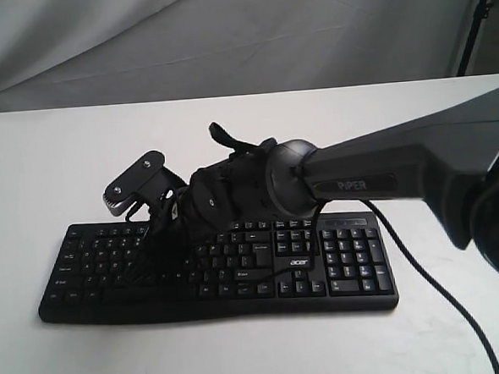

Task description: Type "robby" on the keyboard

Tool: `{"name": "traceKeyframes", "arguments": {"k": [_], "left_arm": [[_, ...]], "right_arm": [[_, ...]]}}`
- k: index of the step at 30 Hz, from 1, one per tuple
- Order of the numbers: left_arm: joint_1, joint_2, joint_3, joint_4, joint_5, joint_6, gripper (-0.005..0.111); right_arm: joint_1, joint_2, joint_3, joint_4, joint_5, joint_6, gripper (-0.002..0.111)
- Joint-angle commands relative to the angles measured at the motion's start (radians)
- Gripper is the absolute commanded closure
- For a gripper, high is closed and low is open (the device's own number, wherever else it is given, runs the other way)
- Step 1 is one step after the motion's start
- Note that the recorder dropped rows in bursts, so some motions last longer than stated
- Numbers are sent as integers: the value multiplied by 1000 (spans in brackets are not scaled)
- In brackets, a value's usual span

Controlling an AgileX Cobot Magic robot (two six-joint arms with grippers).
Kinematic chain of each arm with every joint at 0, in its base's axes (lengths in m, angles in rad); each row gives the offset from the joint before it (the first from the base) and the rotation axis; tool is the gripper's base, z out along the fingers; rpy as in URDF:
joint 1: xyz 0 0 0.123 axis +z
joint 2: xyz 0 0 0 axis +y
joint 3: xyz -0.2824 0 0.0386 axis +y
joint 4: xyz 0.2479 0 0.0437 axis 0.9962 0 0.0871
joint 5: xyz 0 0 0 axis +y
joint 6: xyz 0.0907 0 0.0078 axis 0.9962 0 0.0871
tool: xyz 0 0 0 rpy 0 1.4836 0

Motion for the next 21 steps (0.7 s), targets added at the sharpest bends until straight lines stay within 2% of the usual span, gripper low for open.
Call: {"name": "traceKeyframes", "arguments": {"k": [1,11,21], "left_arm": [[-6,-3,4,5,-5,-3,107],[-6,-3,4,5,-5,-3,107],[-6,-3,4,5,-5,-3,107]], "right_arm": [[0,-3,-3,-13,-2,-3,108],[0,-17,-3,-13,2,-6,108],[1,-162,0,-46,50,-3,108]]}}
